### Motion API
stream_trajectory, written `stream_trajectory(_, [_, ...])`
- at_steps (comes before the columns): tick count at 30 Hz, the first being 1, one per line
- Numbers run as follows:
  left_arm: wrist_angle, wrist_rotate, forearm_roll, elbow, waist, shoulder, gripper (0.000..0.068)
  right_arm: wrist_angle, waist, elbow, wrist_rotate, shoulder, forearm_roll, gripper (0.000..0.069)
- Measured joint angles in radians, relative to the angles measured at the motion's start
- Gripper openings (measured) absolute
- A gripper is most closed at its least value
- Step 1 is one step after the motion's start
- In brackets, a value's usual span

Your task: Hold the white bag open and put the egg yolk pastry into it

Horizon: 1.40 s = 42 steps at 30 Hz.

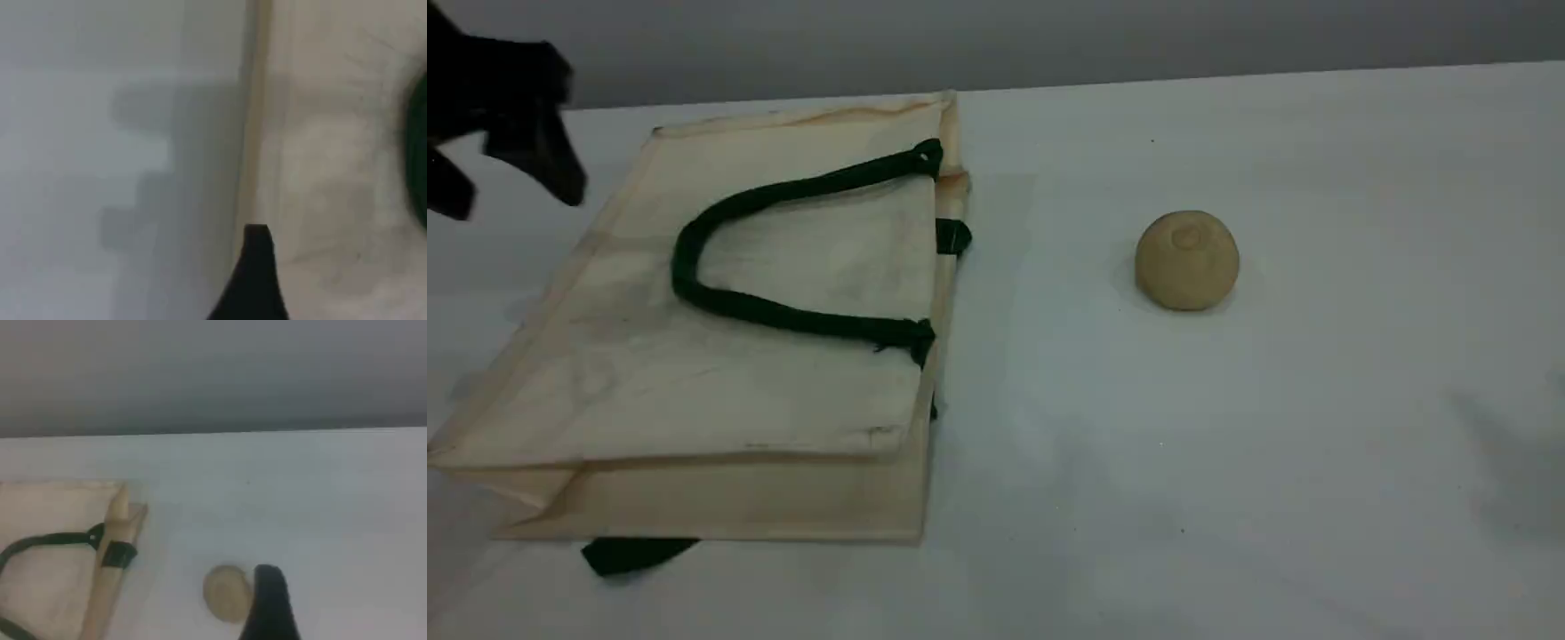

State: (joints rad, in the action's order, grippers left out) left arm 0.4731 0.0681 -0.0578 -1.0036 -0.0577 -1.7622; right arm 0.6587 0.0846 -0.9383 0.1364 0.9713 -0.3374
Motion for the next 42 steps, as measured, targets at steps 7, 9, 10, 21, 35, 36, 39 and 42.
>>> stream_trajectory(7, [0.002, -0.022, -0.090, -0.111, -0.010, -0.138, 0.0568, -0.002, 0.000, 0.000, 0.003, -0.001, 0.000, 0.0482])
stream_trajectory(9, [0.001, -0.042, -0.115, -0.134, -0.027, -0.168, 0.0568, -0.002, 0.000, 0.000, 0.003, -0.001, 0.000, 0.0482])
stream_trajectory(10, [0.000, -0.047, -0.122, -0.146, -0.036, -0.184, 0.0568, -0.002, 0.000, 0.000, 0.003, -0.001, 0.000, 0.0482])
stream_trajectory(21, [-0.010, -0.054, -0.133, -0.199, -0.083, -0.305, 0.0568, 0.001, 0.000, 0.000, 0.008, -0.001, 0.001, 0.0482])
stream_trajectory(35, [-0.042, -0.062, -0.159, -0.198, -0.084, -0.362, 0.0405, 0.034, 0.000, 0.000, 0.008, -0.002, 0.003, 0.0482])
stream_trajectory(36, [-0.043, -0.068, -0.159, -0.198, -0.084, -0.362, 0.0371, 0.034, 0.000, 0.000, 0.008, -0.002, 0.003, 0.0482])
stream_trajectory(39, [-0.043, -0.074, -0.153, -0.198, -0.084, -0.362, 0.0267, 0.033, 0.000, 0.000, 0.008, -0.002, 0.003, 0.0482])
stream_trajectory(42, [-0.034, -0.120, -0.156, -0.198, -0.085, -0.362, 0.0166, 0.033, 0.000, 0.000, 0.008, -0.002, 0.003, 0.0482])
